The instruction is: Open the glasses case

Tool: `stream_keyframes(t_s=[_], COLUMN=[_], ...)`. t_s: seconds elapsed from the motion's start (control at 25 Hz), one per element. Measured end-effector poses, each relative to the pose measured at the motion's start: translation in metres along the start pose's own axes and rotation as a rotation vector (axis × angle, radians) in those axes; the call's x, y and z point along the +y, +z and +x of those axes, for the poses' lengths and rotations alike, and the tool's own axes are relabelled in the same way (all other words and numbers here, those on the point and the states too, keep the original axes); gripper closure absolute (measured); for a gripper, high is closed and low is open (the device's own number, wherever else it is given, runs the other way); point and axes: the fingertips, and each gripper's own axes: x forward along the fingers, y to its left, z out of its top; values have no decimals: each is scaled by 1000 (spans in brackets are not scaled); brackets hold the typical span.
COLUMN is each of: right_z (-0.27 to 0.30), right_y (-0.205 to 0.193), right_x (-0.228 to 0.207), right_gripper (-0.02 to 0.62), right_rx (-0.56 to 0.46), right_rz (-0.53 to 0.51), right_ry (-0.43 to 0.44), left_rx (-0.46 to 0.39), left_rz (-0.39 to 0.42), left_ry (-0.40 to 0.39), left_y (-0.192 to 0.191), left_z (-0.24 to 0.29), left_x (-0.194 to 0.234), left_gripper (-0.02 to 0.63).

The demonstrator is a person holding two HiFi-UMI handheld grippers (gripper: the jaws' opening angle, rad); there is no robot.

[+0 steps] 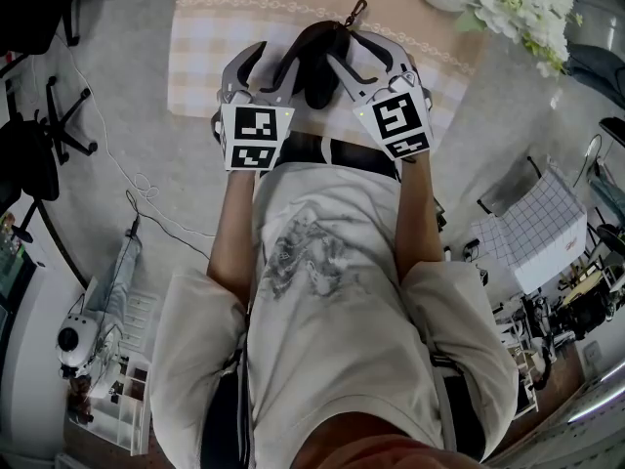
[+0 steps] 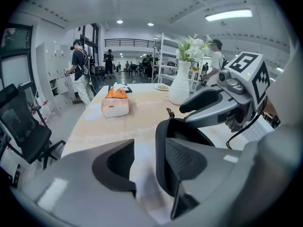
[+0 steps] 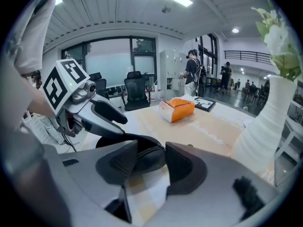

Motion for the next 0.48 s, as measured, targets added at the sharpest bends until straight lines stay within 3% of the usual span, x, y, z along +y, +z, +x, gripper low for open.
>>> stream_keyframes(t_s=[0.48], right_z=[1], right_y=[0], right_x=[2], right_gripper=[408], right_rx=[-13], right_rz=[2], right_ry=[7], left_rx=[-5], left_rz=[-15], left_ry=[-1], left_y=[-1], left_z=[0], left_x=[3], left_gripper=[391])
